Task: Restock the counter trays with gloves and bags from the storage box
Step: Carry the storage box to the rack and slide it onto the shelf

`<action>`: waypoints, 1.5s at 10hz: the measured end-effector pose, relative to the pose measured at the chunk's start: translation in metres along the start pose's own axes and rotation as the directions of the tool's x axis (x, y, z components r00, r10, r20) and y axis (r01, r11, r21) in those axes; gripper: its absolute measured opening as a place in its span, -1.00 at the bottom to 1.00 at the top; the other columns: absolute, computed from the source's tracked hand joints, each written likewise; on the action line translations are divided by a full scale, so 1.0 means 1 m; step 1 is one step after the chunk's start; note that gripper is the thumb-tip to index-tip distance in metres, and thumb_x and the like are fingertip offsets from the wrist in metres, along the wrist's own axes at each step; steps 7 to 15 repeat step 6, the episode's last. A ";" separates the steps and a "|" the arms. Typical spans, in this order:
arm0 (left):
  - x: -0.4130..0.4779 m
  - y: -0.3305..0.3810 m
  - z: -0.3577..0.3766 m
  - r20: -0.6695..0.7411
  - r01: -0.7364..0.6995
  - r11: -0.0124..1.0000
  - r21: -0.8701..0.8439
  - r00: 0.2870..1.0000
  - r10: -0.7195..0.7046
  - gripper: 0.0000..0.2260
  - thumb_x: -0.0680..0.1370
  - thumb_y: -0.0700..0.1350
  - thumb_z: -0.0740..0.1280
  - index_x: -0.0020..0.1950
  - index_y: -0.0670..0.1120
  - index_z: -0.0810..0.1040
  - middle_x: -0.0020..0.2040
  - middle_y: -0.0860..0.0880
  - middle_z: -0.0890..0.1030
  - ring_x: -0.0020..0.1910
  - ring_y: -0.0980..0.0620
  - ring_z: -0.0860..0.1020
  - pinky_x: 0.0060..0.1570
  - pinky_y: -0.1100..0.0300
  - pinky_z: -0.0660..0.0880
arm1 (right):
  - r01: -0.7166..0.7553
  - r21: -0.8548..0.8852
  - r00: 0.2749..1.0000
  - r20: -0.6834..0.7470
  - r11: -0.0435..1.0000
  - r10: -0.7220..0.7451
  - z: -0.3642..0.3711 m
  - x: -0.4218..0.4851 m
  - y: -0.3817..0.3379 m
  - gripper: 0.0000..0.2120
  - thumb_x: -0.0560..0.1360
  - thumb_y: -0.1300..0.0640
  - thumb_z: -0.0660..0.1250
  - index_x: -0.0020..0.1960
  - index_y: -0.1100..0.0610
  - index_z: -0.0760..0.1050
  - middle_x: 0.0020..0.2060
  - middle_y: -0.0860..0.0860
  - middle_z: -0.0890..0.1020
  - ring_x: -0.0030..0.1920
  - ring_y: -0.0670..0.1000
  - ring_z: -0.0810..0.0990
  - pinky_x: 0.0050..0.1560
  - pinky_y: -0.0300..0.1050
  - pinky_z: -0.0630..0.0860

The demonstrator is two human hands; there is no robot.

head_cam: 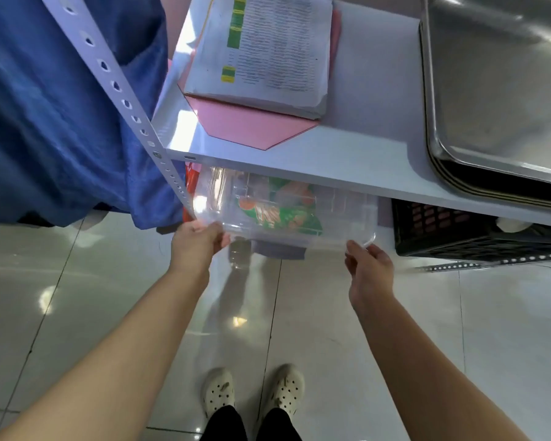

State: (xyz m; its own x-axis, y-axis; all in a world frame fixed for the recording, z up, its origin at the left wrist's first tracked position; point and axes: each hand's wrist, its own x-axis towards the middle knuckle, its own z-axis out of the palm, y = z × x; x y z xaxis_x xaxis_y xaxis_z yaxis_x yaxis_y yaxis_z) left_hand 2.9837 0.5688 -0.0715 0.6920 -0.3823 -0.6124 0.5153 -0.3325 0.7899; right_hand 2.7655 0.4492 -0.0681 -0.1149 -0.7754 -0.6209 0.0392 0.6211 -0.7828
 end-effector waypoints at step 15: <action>-0.002 -0.002 0.043 0.028 -0.118 0.893 0.435 0.993 0.117 -0.86 0.48 -0.28 0.31 0.02 -0.16 0.48 -0.08 -0.14 0.54 -0.20 -0.08 0.51 -0.15 0.12 0.48 | 0.266 -0.619 0.957 0.259 0.739 -0.128 -0.018 0.043 -0.003 -0.73 0.42 0.26 0.38 0.10 0.10 0.46 -0.25 -0.08 0.55 -0.26 -0.07 0.53 -0.32 -0.33 0.46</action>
